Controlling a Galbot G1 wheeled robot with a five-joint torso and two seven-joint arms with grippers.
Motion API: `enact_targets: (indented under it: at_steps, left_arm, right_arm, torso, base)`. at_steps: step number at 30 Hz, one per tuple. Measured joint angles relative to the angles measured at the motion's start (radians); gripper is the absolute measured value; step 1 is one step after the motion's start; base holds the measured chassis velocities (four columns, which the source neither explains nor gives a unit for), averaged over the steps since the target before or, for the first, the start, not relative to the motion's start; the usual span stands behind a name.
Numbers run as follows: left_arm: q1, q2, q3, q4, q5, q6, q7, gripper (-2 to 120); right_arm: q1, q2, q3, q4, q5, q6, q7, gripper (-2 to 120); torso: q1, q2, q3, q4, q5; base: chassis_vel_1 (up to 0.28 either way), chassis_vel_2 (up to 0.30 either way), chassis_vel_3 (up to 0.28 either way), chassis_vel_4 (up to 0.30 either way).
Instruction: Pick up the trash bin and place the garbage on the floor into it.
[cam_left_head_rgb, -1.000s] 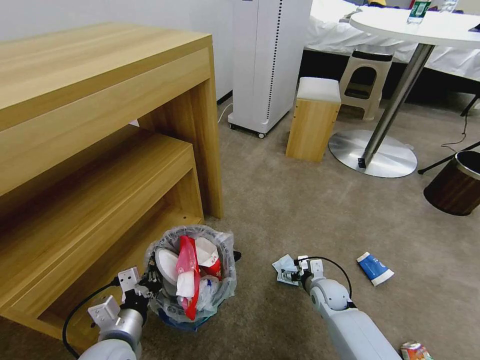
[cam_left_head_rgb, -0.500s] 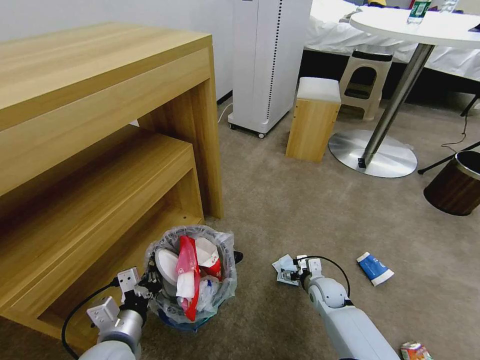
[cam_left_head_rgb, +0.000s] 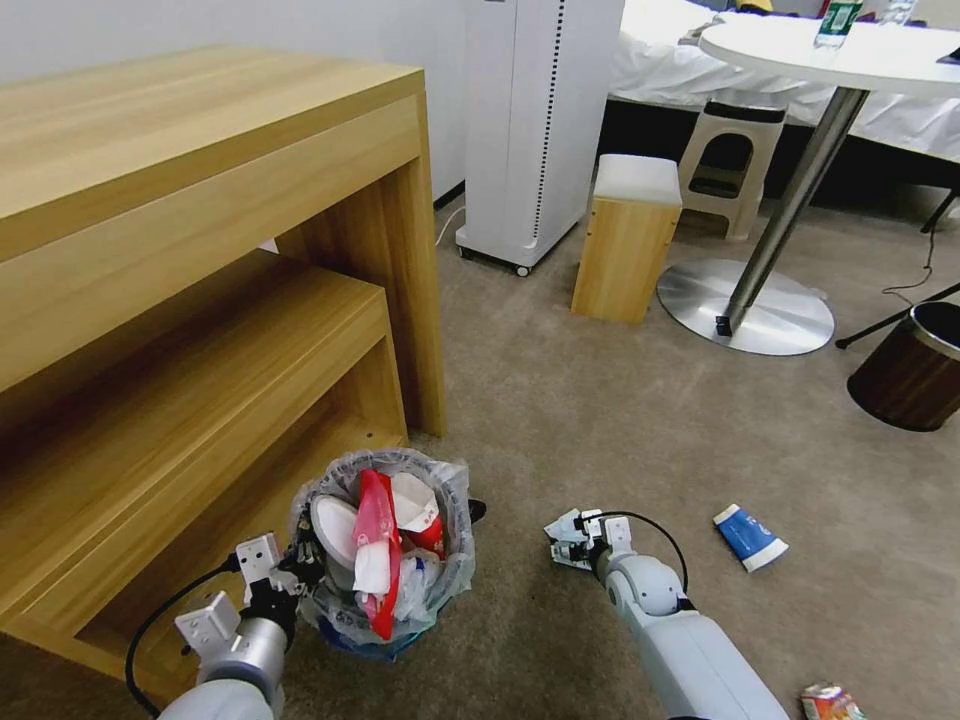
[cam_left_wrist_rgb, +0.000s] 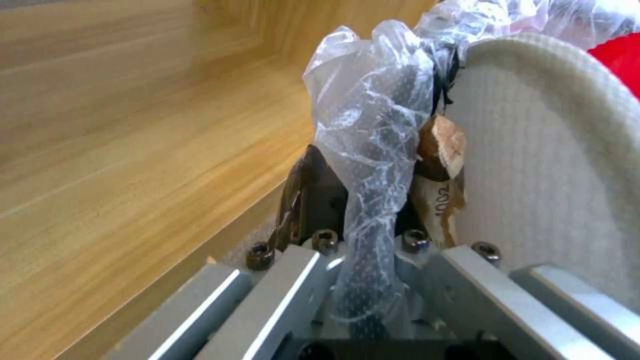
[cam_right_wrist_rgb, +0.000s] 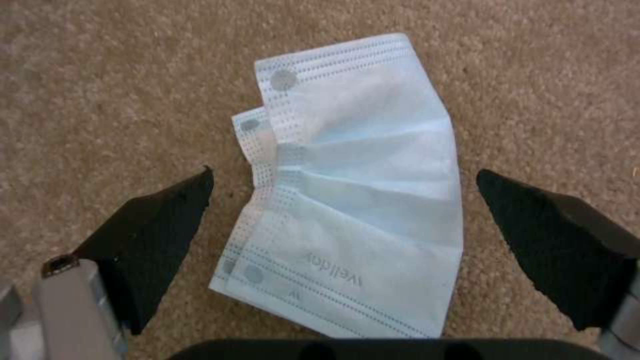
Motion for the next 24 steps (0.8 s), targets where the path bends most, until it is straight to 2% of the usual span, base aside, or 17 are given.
enact_targets:
  at_steps: [24]
  left_arm:
    - [0.006, 0.001, 0.000, 0.001, -0.001, -0.005, 0.007, 1]
  right_arm:
    - [0.066, 0.019, 0.003, -0.101, -0.030, 0.020, 0.000, 100]
  torso:
    - [0.000, 0.000, 0.000, 0.0000, 0.0000]
  base:
    - [0.000, 0.000, 0.000, 0.000]
